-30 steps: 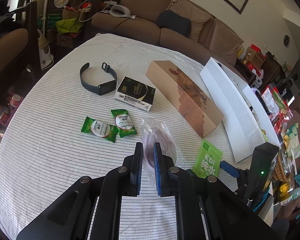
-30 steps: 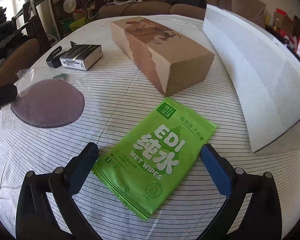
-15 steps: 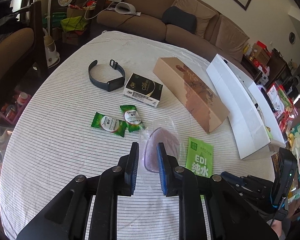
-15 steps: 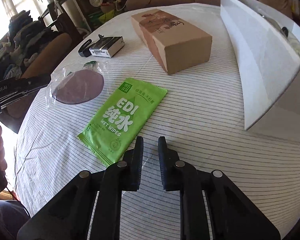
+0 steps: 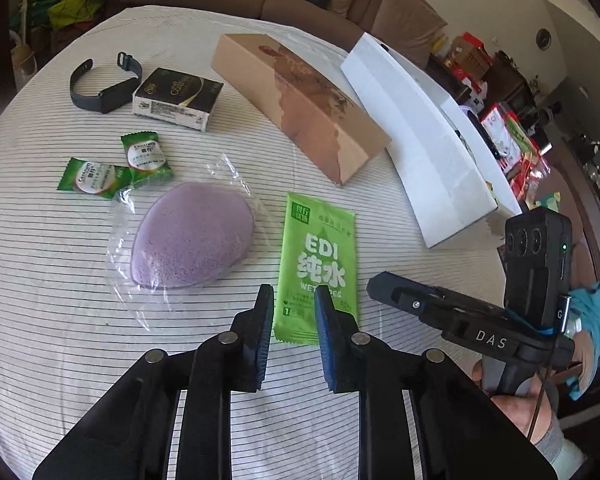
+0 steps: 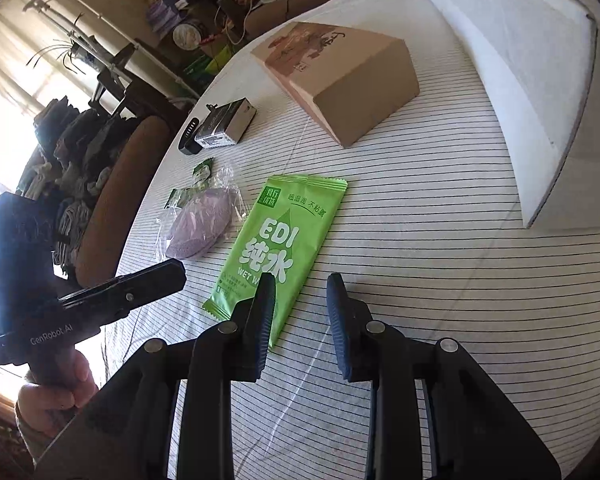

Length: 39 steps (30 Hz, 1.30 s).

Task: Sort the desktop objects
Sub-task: 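Grasp the green EDI wet wipes packet edge with the left gripper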

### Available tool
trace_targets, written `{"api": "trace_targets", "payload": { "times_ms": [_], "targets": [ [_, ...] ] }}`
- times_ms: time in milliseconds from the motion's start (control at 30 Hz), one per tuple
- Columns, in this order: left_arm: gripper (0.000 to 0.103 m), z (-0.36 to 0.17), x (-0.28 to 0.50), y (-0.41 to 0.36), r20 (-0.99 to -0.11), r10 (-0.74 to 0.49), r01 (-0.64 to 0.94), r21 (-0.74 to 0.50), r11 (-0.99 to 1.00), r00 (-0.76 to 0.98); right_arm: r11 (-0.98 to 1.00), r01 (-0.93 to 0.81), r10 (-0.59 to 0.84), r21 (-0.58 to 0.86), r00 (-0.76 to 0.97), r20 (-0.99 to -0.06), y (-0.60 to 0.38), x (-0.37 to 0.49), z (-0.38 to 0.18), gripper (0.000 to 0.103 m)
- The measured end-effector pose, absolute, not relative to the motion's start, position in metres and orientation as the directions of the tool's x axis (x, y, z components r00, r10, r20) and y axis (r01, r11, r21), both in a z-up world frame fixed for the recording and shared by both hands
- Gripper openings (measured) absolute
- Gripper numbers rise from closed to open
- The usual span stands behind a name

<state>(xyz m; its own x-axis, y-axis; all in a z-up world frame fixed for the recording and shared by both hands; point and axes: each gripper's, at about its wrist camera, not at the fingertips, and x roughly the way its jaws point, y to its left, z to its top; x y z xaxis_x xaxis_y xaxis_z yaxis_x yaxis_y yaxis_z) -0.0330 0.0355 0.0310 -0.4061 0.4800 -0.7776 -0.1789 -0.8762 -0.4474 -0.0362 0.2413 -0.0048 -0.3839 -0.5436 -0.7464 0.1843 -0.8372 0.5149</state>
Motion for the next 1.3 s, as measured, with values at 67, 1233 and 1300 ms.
{"api": "trace_targets", "payload": {
  "times_ms": [67, 1233, 1300],
  "targets": [
    [0.019, 0.028, -0.033, 0.037, -0.772, 0.497, -0.171, -0.469, -0.866, -0.396, -0.836, 0.204, -0.547, 0.51, -0.394, -0.738, 0.238, -0.037, -0.002, 0.026],
    [0.043, -0.01, -0.047, 0.024, -0.659, 0.67, -0.016, -0.709, -0.705, -0.342, -0.821, 0.304, -0.57, 0.484, -0.373, -0.732, 0.231, -0.029, -0.008, 0.023],
    [0.043, -0.012, -0.047, 0.033, -0.645, 0.691, -0.032, -0.723, -0.69, -0.325, -0.823, 0.301, -0.567, 0.482, -0.374, -0.734, 0.231, -0.029, -0.008, 0.023]
  ]
}}
